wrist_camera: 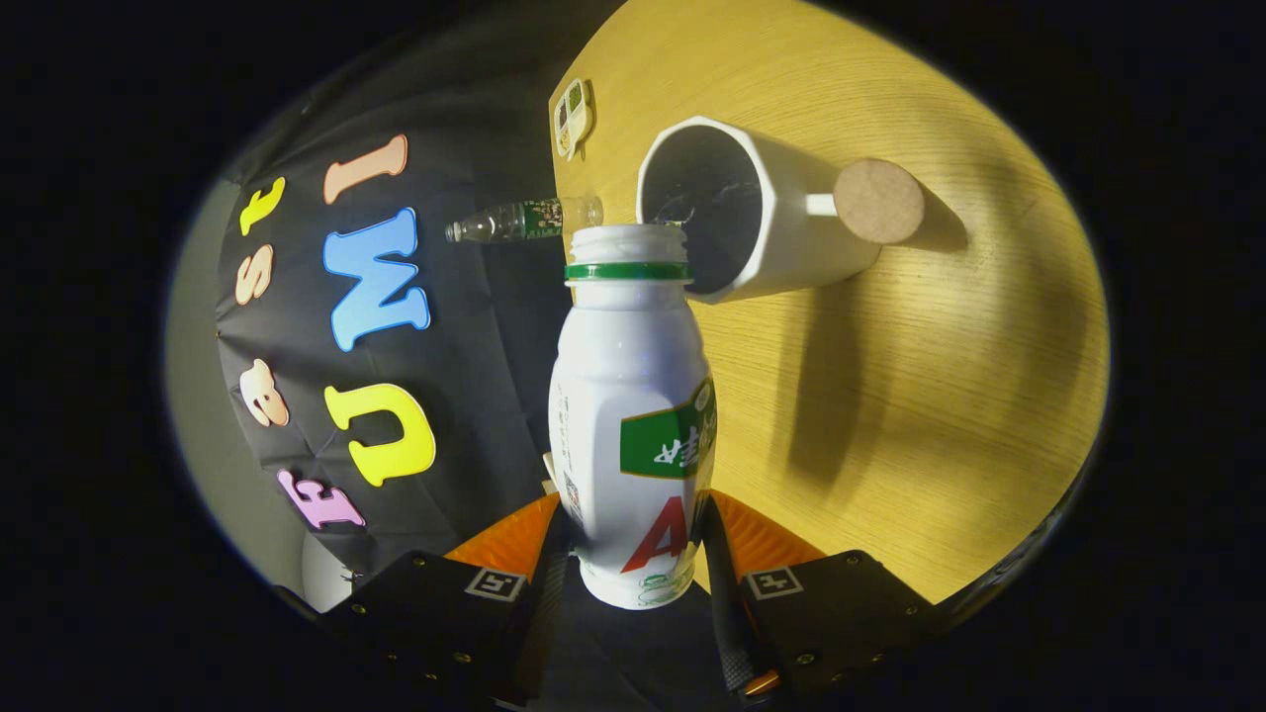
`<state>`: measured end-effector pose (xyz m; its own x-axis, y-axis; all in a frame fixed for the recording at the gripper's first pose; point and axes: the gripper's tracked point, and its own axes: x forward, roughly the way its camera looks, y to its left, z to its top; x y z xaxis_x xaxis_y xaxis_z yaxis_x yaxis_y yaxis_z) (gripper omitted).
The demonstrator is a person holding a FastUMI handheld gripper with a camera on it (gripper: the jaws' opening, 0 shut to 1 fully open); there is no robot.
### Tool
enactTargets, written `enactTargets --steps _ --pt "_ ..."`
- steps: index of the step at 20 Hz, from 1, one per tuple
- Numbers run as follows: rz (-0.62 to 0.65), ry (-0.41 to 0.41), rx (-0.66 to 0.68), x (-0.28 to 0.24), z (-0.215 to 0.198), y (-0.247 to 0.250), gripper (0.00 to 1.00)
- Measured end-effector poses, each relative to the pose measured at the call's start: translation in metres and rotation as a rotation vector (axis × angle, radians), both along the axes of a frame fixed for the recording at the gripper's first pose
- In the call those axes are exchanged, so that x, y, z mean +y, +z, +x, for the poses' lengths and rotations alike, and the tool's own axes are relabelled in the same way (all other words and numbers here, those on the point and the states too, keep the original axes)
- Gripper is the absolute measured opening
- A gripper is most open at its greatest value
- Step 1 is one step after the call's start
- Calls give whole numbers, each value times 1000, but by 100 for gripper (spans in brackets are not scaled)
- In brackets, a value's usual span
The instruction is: Take the bottle from table, then pour the juice into the cup, finally place the bottle on the coaster
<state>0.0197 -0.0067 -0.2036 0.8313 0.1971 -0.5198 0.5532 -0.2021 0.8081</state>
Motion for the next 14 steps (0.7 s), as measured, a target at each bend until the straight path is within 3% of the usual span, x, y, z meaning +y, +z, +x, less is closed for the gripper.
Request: enactTargets --steps 14 --pt "56 -10 0 7 0 7 66"
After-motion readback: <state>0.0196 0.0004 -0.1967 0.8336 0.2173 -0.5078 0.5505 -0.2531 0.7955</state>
